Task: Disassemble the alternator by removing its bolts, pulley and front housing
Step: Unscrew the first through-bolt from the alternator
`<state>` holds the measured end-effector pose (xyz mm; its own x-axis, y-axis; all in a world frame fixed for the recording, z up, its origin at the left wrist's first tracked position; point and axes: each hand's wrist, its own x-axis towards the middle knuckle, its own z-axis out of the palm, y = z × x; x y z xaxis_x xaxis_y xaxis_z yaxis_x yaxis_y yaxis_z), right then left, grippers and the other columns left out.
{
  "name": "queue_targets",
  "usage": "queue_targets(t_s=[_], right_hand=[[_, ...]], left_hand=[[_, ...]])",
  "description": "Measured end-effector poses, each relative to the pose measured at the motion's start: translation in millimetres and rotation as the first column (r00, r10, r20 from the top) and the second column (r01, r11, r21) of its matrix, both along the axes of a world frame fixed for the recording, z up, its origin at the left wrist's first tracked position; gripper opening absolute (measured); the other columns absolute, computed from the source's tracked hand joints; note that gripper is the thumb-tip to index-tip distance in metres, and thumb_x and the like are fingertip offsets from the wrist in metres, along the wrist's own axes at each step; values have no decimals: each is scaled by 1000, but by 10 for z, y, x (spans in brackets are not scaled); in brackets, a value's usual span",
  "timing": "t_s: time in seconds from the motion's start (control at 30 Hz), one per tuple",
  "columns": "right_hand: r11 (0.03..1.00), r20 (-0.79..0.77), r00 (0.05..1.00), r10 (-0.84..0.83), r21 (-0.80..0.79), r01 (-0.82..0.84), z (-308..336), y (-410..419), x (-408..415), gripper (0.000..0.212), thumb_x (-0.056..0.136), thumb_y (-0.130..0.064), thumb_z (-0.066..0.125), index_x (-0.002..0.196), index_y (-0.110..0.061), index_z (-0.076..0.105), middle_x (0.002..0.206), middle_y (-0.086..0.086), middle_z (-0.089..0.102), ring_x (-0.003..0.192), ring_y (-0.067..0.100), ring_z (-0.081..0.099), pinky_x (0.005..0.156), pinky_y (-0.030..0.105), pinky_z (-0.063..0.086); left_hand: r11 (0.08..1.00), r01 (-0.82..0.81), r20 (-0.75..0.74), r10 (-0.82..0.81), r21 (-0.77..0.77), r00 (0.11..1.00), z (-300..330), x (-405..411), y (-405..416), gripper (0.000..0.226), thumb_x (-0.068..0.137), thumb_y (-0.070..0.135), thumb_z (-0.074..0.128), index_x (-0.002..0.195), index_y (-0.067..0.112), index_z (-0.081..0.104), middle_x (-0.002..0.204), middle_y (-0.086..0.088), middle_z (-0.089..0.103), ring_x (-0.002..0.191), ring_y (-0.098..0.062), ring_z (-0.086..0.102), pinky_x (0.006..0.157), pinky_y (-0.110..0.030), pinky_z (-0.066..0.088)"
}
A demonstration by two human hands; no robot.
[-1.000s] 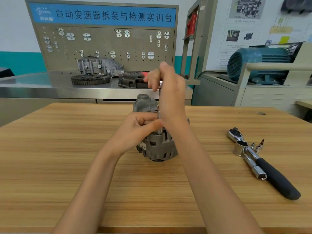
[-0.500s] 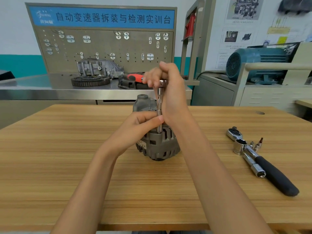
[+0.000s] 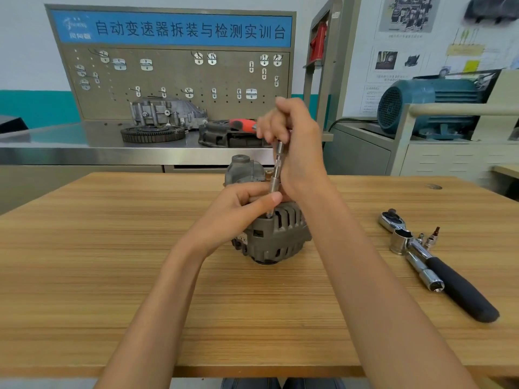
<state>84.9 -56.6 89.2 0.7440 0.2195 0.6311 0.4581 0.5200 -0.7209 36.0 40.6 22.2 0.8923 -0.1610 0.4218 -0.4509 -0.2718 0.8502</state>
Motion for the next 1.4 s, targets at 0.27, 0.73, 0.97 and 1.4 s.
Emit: queue_targets(t_s=[0.27, 0.73, 0.97, 1.4], right_hand=[[953, 157, 941, -300, 5, 303, -110, 185, -143, 49, 96, -8, 43, 47, -7, 41, 48, 8, 36, 52, 17, 37, 59, 25, 42], [988, 23, 993, -115, -104, 117, 31, 151, -71, 55, 94, -9, 44, 39, -13, 36, 41, -3, 38, 47, 10, 40, 54, 10, 44], [939, 133, 933, -334, -38, 342, -61, 167, -101, 54, 96, -10, 44, 42, -14, 37, 42, -3, 35, 46, 11, 39, 57, 22, 42], [992, -3, 1000, -24, -127, 23, 58, 115, -82, 53, 94, -11, 43, 42, -14, 33, 43, -1, 38, 53, 14, 43, 83, 29, 45]], left_hand=[[996, -73, 79, 77, -53, 994, -43, 4, -4, 30, 90, 17, 57, 77, 38, 75, 76, -2, 73, 76, -28, 61, 73, -39, 48], [980, -176, 24, 179, -91, 984, -53, -20, -74, 27, 96, 26, 50, 98, 8, 70, 97, -25, 67, 81, -24, 62, 75, -36, 48], [976, -179, 90, 191, -126, 977, -71, -45, -142, 24, 94, 19, 54, 82, 23, 73, 79, -32, 59, 73, -24, 52, 69, -33, 41], [991, -103, 35, 106, -85, 994, -14, -75, -106, 22, 97, 24, 49, 92, 27, 70, 85, 14, 73, 84, 1, 67, 68, -9, 46]])
